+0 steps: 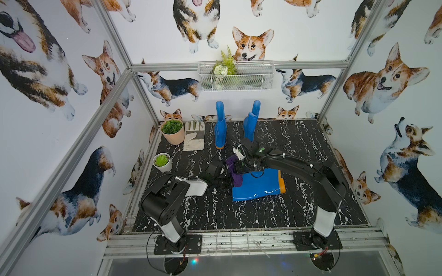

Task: Wipe the rubber boots with a cloth
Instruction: Wipe the dirt off the rubber boot.

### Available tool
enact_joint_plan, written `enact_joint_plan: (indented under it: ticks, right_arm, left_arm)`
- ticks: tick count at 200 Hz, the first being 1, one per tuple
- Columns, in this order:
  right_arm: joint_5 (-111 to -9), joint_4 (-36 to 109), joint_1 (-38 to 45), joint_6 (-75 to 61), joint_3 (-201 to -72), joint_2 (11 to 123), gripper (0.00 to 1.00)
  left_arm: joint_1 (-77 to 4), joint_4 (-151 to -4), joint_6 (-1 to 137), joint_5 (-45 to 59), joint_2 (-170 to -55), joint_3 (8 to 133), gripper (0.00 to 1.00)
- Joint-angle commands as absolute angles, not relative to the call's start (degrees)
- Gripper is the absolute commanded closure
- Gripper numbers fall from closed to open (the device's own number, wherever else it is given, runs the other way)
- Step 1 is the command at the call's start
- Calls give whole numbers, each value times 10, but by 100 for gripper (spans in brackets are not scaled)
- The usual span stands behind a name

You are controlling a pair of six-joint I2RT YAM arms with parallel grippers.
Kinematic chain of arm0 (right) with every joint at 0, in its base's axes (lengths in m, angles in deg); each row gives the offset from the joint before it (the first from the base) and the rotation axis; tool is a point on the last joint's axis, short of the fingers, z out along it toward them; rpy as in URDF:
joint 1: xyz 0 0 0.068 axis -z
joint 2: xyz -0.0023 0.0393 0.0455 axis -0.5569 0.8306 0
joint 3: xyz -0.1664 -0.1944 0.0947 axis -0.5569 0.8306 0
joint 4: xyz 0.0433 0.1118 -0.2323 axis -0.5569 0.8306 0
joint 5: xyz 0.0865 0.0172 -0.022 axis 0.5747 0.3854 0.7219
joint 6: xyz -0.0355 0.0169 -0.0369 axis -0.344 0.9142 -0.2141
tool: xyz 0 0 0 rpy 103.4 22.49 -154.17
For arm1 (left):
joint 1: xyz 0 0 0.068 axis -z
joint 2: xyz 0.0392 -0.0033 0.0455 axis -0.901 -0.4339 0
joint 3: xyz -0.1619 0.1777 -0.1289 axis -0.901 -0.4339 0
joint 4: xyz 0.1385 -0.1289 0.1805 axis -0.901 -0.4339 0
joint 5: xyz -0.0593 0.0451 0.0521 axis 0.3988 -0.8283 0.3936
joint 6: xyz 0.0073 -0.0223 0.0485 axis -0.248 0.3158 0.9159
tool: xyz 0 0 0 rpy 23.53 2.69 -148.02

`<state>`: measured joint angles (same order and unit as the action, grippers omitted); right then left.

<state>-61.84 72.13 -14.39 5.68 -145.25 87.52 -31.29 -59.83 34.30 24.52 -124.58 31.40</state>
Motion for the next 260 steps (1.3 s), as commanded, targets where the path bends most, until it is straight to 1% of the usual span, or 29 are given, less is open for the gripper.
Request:
enact_joint_plan:
  ticks: [1,23,45,60,78,95,102,111,124,128,137,149,152,156,167,183,193,202,211,228,260]
  right_arm:
    - [-622,788,-127,4,-1453,891,100]
    - [-652,816,-74,-14,-1398,860,100]
    - [-746,862,2,-54,-1357,803,100]
    - [-814,903,73,-76,-1362,756,100]
    - [-855,927,155,-79,-1386,687,100]
    - [-867,911,183,-68,-1393,619,100]
    - [-852,898,179,-58,-1389,598,100]
    - [-810,873,166,-39,-1374,577,100]
    - [-790,840,117,-16,-1353,572,100]
    - [-790,825,78,-7,-1347,581,100]
    - [-782,800,19,6,-1341,604,100]
    - [-755,765,-41,26,-1338,643,100]
    - [-738,744,-66,39,-1337,660,100]
    - [-726,731,-76,49,-1336,671,100]
    - [-674,684,-103,80,-1337,713,100]
    - [-643,639,-126,105,-1351,767,100]
    - [-642,640,-132,107,-1369,797,100]
    - [-642,652,-133,109,-1387,821,100]
    - [-648,665,-133,108,-1401,835,100]
    - [-660,677,-133,103,-1416,847,100]
    - [-676,699,-133,93,-1432,862,100]
  left_arm:
    - [-313,-605,339,237,-1225,310,100]
    - [-315,-625,349,230,-1212,311,100]
    - [-314,-645,359,224,-1198,314,100]
    - [-314,-662,369,219,-1189,320,100]
    - [-314,-683,379,214,-1179,327,100]
    - [-314,-692,382,211,-1171,328,100]
    - [-314,-693,382,211,-1170,327,100]
    - [-313,-692,380,211,-1167,328,100]
    - [-313,-684,376,213,-1165,328,100]
    - [-313,-681,374,213,-1164,327,100]
    - [-312,-674,371,212,-1161,327,100]
    - [-312,-669,370,211,-1155,327,100]
    - [-311,-669,370,210,-1154,326,100]
    - [-311,-668,370,210,-1152,326,100]
    - [-311,-670,371,210,-1148,324,89]
    - [-311,-682,374,206,-1141,318,71]
    - [-311,-688,375,201,-1136,312,64]
    - [-312,-691,374,197,-1134,305,59]
    - [-312,-696,373,195,-1133,300,58]
    - [-312,-694,363,195,-1142,288,57]
    - [-312,-629,331,206,-1175,258,56]
